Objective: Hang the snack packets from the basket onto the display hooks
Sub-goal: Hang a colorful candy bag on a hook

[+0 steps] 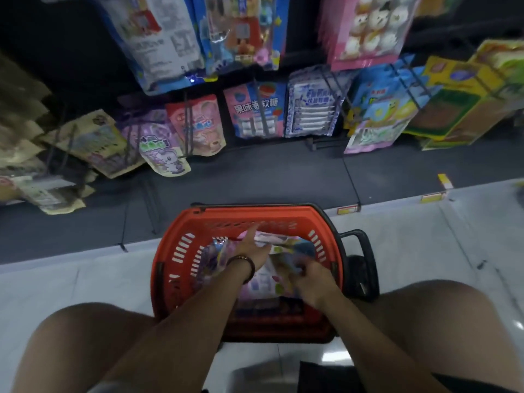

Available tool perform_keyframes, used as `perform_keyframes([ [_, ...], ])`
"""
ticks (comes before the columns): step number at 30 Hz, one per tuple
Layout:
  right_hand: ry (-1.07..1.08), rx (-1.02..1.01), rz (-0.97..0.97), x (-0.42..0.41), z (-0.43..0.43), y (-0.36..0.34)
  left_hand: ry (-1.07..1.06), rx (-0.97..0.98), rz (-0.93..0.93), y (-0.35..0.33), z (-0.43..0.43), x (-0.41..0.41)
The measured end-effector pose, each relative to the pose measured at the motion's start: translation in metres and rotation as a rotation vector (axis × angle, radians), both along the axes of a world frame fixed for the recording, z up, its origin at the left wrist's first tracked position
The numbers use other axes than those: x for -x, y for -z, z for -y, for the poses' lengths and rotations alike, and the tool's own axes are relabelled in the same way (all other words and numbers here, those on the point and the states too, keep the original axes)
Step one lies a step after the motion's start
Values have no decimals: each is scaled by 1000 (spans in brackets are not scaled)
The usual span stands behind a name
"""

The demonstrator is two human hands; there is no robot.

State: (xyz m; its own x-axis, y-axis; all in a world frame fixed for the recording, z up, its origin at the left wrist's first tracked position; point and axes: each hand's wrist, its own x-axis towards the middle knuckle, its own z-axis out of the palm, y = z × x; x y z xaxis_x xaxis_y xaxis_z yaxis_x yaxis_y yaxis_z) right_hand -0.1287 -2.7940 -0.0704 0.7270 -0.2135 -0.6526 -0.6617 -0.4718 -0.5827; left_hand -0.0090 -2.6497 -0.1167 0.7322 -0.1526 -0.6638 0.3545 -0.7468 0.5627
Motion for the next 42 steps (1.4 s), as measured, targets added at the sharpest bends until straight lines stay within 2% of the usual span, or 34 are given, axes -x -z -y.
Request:
perform_keyframes([
  [10,8,-6,-16,-16,-5,10,-2,-152,-114,45,28,-33],
  [15,-40,7,-60,-20,-4,-2,-293,80,-103,66,13,-5],
  [17,75,-47,-47,-19,-5,-2,-440,185,-78,63,6,12],
  [20,366,-236,-19,-12,-9,0,-621,399,-51,7,7,38],
  [23,542,-409,-95,-4,-17,-9,-743,635,-9,-48,4,64],
  [26,683,-632,-103,5,-23,-27,-765,716,58,-89,-5,89],
  [28,804,-793,-45,7,-25,-40,-753,763,85,-110,-11,103],
  [31,931,-921,79,8,-25,-68,-724,807,120,-135,-15,118],
  [38,1021,-938,226,-2,-35,-132,-648,875,175,-180,-38,131],
  [42,931,-818,372,-11,-28,-157,-694,868,344,-201,-74,108],
])
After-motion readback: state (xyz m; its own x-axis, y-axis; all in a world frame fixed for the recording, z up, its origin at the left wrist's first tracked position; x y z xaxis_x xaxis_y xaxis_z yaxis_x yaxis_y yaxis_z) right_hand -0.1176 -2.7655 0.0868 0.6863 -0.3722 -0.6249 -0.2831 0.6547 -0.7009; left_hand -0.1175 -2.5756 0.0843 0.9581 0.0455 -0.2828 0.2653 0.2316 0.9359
